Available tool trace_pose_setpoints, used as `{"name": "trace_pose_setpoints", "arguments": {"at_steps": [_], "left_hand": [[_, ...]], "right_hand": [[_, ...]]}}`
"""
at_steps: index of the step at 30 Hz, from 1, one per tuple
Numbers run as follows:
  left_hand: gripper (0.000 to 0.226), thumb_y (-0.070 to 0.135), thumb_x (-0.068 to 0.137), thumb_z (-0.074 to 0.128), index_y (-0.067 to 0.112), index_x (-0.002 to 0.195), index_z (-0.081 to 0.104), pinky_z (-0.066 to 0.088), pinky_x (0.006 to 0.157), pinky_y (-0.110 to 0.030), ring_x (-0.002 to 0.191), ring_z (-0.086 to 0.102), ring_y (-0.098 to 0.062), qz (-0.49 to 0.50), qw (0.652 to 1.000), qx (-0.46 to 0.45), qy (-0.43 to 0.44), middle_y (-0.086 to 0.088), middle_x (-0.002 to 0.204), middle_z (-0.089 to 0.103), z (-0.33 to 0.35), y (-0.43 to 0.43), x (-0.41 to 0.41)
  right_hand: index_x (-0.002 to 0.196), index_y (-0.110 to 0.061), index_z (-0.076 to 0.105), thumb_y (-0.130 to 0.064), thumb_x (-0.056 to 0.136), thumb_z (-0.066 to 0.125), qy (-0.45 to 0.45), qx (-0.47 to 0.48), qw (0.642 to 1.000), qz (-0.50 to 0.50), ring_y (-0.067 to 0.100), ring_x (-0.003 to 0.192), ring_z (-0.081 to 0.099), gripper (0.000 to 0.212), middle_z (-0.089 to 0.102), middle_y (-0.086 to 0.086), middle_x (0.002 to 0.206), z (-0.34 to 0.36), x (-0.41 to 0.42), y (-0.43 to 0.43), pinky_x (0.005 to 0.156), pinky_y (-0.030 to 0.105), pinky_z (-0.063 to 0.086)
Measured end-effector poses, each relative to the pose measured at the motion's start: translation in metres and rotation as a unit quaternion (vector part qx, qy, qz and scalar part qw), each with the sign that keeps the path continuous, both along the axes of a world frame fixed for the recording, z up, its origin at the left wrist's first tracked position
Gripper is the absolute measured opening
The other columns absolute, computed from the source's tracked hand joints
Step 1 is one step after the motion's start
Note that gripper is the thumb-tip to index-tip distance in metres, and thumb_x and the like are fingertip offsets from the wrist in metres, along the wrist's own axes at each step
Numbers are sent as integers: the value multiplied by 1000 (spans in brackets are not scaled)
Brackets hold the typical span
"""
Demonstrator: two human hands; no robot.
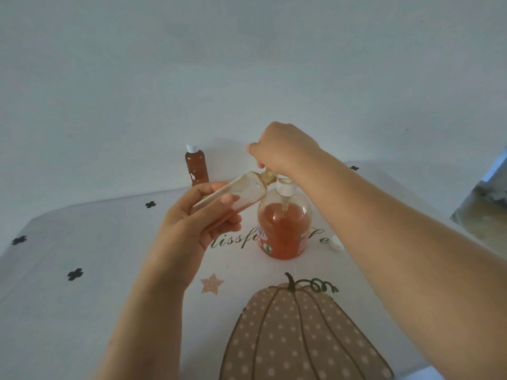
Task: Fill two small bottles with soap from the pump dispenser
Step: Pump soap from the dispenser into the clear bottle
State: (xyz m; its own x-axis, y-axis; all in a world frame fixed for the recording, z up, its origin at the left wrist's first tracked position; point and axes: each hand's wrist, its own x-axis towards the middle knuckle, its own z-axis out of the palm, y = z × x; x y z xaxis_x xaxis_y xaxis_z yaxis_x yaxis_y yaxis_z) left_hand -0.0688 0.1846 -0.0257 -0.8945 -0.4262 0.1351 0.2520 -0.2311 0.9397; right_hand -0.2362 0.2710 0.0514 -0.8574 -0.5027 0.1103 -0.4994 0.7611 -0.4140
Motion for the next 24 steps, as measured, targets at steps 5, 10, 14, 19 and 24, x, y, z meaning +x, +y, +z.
{"name": "trace_pose_setpoints", "arguments": {"at_steps": [5, 10, 14, 19, 24], "left_hand": [[17, 17, 75, 70, 13, 91, 72, 57, 67, -29, 69, 67, -22, 4, 1000, 9, 7, -13, 88, 71, 0, 3, 1], [23, 16, 75, 69, 10, 97, 68, 57, 68, -29, 69, 66, -21, 6, 1000, 16, 23, -13, 89, 70, 2, 4, 1], [32, 11, 74, 68, 6, 104, 64, 57, 70, -29, 71, 67, -22, -10, 999, 29, 38, -12, 93, 70, 3, 6, 1], [37, 8, 73, 68, 2, 110, 62, 57, 70, -30, 71, 67, -22, -12, 999, 29, 38, -14, 96, 70, 3, 4, 2], [29, 8, 73, 69, 6, 102, 66, 56, 68, -28, 70, 66, -23, -10, 999, 27, 34, -16, 95, 68, 5, 4, 2]], "right_hand": [[92, -13, 72, -23, 95, 51, 0, -7, 1000, -5, 18, 64, 59, 23, 70, 1, 81, 2, 4, 3, 53, 26, 35], [91, -11, 71, -20, 94, 50, 25, -24, 999, -11, 20, 61, 60, 23, 70, 3, 80, 9, 11, 6, 53, 25, 37], [91, -10, 68, -26, 97, 49, 55, -25, 998, 11, 26, 80, 69, 25, 73, 5, 87, 17, 14, 10, 67, 30, 48], [87, -11, 65, -25, 96, 48, 73, -9, 997, 13, 27, 81, 68, 24, 72, 5, 86, 18, 15, 10, 61, 28, 43], [93, -10, 69, -23, 96, 49, 47, -9, 999, 17, 27, 83, 69, 24, 72, 5, 89, 17, 16, 8, 62, 27, 44]]}}
